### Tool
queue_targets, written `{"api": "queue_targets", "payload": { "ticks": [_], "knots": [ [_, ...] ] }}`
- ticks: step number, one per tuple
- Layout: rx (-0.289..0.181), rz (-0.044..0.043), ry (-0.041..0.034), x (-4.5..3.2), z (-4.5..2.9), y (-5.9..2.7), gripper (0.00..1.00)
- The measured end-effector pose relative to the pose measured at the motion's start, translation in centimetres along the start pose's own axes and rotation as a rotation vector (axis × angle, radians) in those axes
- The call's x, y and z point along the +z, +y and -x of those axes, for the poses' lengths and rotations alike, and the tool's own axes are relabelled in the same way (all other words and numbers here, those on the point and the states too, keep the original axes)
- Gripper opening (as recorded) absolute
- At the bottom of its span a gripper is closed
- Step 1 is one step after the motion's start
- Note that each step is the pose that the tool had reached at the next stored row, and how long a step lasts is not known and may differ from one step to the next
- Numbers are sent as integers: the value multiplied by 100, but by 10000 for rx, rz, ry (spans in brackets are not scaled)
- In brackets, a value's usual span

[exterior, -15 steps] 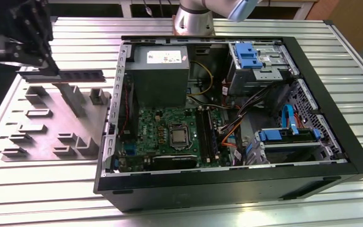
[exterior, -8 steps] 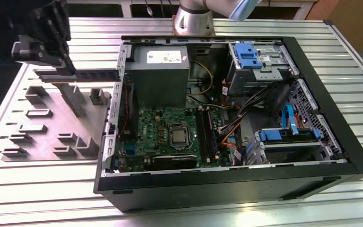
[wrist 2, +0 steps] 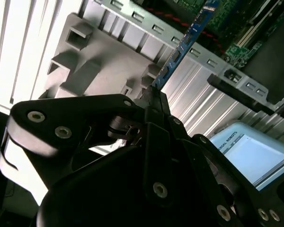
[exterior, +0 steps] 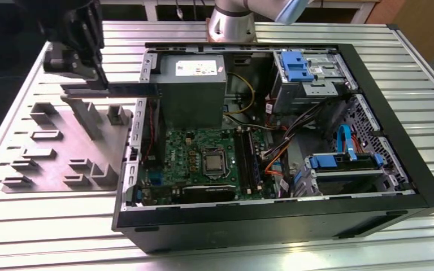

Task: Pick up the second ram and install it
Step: 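Pick up the second ram and move it above second insertion slot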

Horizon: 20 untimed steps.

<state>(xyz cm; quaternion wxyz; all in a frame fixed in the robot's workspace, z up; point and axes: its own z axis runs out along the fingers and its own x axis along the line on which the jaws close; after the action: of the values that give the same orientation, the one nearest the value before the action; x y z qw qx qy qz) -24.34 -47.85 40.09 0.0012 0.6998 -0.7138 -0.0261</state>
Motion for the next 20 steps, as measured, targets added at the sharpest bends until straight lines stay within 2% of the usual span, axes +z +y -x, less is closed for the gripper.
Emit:
{"api": "queue_targets", "payload": {
  "ticks": [5, 16, 20],
  "knots": [
    [-1, 6, 0, -8, 4, -200, 11],
    [-3, 13, 1, -23, 12, -580, 11],
    [-3, 20, 1, -30, 16, -758, 11]
  ]
}}
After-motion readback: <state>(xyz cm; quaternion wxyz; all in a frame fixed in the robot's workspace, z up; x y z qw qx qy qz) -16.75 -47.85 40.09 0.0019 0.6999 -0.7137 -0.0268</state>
